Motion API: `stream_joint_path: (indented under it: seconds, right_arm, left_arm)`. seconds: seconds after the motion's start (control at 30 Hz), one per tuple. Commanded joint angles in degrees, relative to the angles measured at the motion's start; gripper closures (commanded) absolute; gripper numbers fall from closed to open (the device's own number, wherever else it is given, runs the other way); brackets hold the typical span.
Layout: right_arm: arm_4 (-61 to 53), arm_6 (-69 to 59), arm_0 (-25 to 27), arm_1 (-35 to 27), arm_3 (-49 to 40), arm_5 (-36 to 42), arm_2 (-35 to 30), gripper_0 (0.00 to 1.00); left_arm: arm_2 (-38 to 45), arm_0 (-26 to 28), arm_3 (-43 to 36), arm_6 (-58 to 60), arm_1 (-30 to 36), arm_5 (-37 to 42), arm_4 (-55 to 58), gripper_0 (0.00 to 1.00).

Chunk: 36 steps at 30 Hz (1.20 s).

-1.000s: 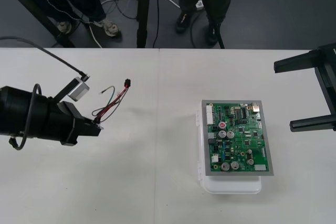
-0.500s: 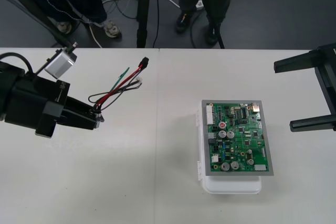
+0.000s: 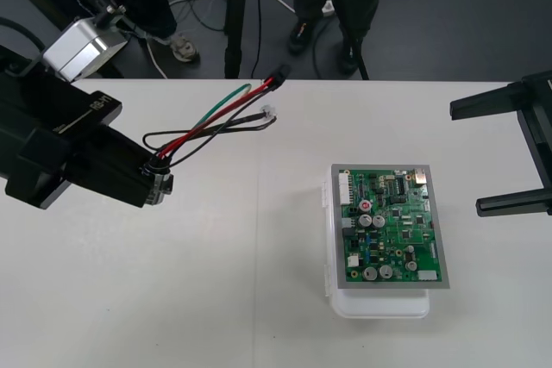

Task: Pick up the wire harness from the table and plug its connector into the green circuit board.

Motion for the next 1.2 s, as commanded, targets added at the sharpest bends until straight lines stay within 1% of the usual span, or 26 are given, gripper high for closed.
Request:
stream_joint_path:
  seconds: [0.03,0.47,0.57,0.6,0.73,0.9,1.03,1.13,1.2]
  right_arm:
    - [0.1,-1.6,0.2,-2.0,-1.1,-0.2,-1.8,0.00]
    - [0.1,-1.6,0.2,-2.0,-1.1,-0.2,-1.8,0.00]
    - [0.1,-1.6,0.2,-2.0,-1.1,-0.2,-1.8,0.00]
    - [0.4,-1.6,1.8,-0.9,-0.5,-0.6,-0.4,0.00]
    - [0.3,-1.6,1.6,-0.9,-0.5,-0.9,-0.3,0.00]
    - [-1.5,-1.2,0.6,-1.3,0.1,-0.9,-0.4,0.00]
    - [-3.9,-0.4,-1.7,-1.3,3.5,-2.3,-0.4,0.00]
    - [-4.4,0.1,-4.9,-1.2,7.6,-5.2,0.4,0.00]
    - [-4.8,0.4,-8.6,-1.2,11.5,-7.5,1.9,0.00]
  left_arm:
    - [-3.7,-5.2,-2.1,-1.1,3.3,-0.3,4.4,1.00]
    - [-11.5,-7.9,-2.7,-1.9,3.0,3.3,5.8,1.00]
    - [-11.7,-8.1,-2.5,-2.2,2.3,4.2,5.1,1.00]
    - [-11.7,-8.2,-2.3,-2.3,2.0,4.2,4.8,1.00]
    - [-11.7,-8.4,-0.8,-2.5,0.4,4.3,4.5,1.00]
    - [-11.7,-8.4,-0.2,-3.2,0.4,4.3,4.4,1.00]
    - [-11.7,-8.4,0.5,-3.8,0.4,4.3,4.4,1.00]
    - [-11.7,-8.4,1.0,-4.1,0.5,4.3,4.4,1.00]
    - [-11.7,-8.4,1.5,-4.4,0.4,4.4,4.4,1.00]
